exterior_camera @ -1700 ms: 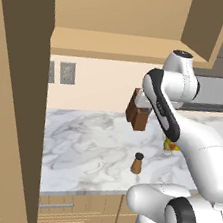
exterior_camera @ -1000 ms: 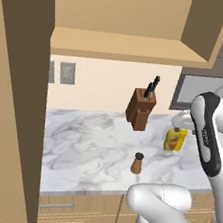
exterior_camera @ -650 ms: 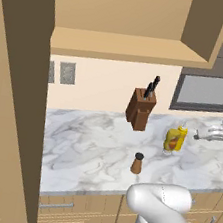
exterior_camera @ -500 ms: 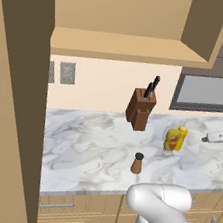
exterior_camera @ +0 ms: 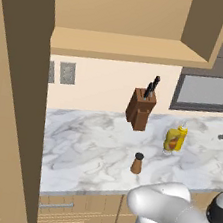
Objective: There are various items on the counter. Only move the condiments/shakers into the cabinet.
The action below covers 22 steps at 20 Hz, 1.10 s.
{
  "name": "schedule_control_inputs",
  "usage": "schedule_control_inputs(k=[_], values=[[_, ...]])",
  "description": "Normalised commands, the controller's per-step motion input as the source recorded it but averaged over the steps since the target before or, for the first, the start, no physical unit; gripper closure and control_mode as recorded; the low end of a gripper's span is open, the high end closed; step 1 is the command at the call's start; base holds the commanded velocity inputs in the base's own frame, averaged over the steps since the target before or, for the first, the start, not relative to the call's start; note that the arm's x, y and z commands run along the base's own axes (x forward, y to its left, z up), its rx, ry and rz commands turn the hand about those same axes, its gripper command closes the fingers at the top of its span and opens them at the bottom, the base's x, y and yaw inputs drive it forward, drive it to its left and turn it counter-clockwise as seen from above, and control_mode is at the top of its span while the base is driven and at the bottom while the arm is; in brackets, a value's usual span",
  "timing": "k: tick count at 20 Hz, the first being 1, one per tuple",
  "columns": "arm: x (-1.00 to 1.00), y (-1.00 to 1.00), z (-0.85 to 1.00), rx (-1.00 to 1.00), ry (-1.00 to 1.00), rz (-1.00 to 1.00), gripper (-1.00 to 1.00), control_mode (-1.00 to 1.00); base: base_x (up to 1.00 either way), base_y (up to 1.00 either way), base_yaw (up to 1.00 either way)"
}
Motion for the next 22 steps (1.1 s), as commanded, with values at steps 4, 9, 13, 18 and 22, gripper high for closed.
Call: schedule_control_inputs(k=[4,9,13,18,22], values=[[0.31,-0.07,-0.06,0.0,-0.11,0.01,-1.0,-1.0,0.0,0.0,0.0],[0.38,0.13,-0.24,0.0,-0.11,0.0,-1.0,-1.0,0.0,0.0,0.0],[0.41,0.34,-0.42,0.0,-0.07,-0.01,-1.0,-1.0,0.0,0.0,0.0],[0.39,0.07,-0.19,0.0,-0.07,-0.01,-1.0,-1.0,0.0,0.0,0.0],[0.42,-0.06,-0.04,0.0,-0.1,0.0,-1.0,-1.0,0.0,0.0,0.0]])
